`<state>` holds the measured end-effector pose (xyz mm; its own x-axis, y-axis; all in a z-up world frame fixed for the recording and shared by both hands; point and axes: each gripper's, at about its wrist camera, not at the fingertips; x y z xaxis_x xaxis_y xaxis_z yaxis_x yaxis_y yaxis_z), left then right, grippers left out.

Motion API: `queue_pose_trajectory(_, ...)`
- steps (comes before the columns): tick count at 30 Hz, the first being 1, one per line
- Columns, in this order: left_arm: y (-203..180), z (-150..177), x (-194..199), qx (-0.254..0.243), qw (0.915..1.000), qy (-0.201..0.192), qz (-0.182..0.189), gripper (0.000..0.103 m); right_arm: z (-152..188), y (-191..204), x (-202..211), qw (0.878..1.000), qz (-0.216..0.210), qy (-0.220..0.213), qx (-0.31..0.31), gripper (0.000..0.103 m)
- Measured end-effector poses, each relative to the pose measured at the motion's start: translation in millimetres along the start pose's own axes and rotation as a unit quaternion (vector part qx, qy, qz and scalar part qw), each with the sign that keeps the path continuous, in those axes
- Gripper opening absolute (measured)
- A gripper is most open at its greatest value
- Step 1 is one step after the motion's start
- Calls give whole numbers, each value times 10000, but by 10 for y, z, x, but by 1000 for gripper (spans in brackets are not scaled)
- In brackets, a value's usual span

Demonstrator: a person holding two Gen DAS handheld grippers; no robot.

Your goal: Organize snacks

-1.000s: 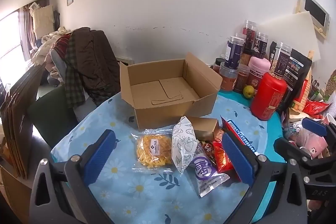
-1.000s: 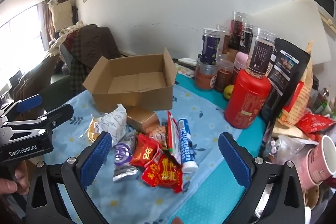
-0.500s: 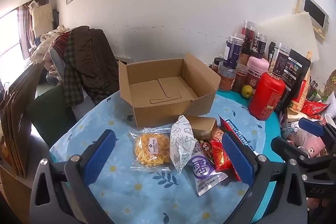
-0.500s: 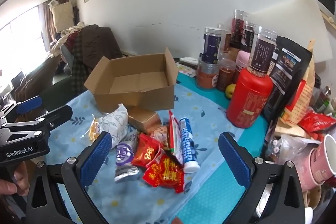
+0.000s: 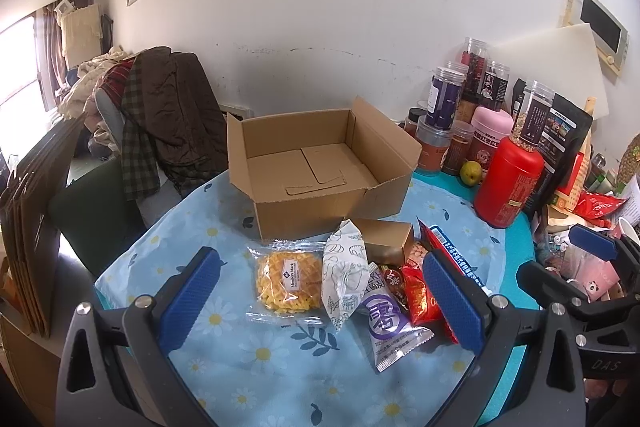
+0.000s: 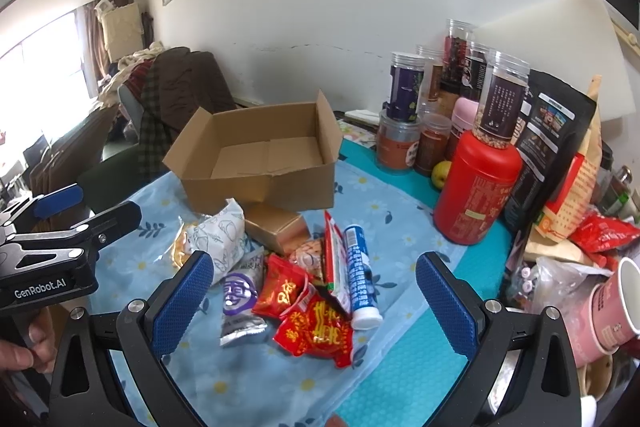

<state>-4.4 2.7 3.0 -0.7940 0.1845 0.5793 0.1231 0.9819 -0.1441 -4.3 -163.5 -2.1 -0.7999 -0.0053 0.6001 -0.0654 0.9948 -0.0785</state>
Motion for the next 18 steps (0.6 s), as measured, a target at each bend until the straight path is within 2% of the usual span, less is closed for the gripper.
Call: queue_pose_trajectory(18,-9,-1,33,16,10000,-7,17,103,-4,12,4,10000,-14,3,18,103)
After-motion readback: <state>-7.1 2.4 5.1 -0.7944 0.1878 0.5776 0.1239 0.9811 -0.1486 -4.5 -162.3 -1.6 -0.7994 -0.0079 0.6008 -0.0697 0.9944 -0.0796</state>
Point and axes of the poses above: each gripper's, at about its wrist camera, not at the fingertips, and x roughly against the way its jaws point, y to its left, z to its underside, and after that the axes turned 9 degrees about z, right-handed
